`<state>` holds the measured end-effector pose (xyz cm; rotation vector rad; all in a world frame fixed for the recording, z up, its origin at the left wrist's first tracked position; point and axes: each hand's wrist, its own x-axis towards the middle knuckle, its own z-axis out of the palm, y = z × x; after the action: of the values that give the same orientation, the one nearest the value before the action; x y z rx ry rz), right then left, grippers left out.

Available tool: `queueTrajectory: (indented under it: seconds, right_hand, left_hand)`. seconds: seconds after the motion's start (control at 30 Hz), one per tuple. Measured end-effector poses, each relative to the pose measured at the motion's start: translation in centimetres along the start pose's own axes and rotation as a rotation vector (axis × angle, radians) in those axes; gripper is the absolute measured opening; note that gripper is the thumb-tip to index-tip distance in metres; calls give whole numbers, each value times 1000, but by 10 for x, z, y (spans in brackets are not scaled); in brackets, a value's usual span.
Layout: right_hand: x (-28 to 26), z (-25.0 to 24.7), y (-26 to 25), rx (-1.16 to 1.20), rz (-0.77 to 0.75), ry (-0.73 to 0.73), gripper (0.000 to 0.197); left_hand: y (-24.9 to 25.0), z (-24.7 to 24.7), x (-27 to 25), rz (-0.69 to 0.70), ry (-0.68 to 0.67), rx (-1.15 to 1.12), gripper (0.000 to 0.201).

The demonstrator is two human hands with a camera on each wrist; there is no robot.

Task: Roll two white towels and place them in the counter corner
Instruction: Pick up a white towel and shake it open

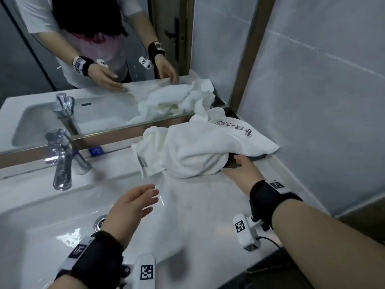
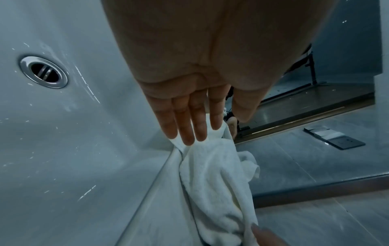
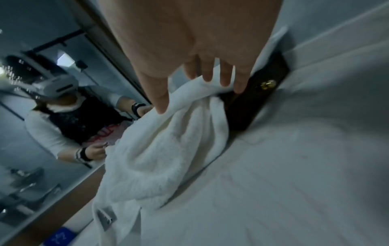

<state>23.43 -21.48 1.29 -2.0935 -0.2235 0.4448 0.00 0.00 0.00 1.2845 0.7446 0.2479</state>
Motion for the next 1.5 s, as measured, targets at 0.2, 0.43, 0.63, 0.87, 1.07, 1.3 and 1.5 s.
queueTrajectory:
  seconds: [0.2,0.43,0.63,0.87,1.07,1.3,1.5]
  right_hand:
    - [46,41,-38,-485,-134,50,96]
    - [67,42,-40,-770,-153,148,9]
    - [58,23,-43,-393,-191,253,16]
    - [21,-39,-65,77,-370,472,15]
    - [-33,-74,-97,197,-458,257,17]
    - [-89,-84,-104,228,-538,7,13]
    - [-117,-101,-85,261,-471,79,30]
  left_hand:
    - [5,-13,20,4,39,-27,20]
    - [3,-29,26,3,86,-21,20]
    - [5,-28,28,12,93,15,19]
    - [41,10,16,138,55,143,17]
    - [84,65,4,404,-83,435,44]
    - [112,131,-3,744,-272,791,77]
    - [129,151,-8,662,-254,618,12]
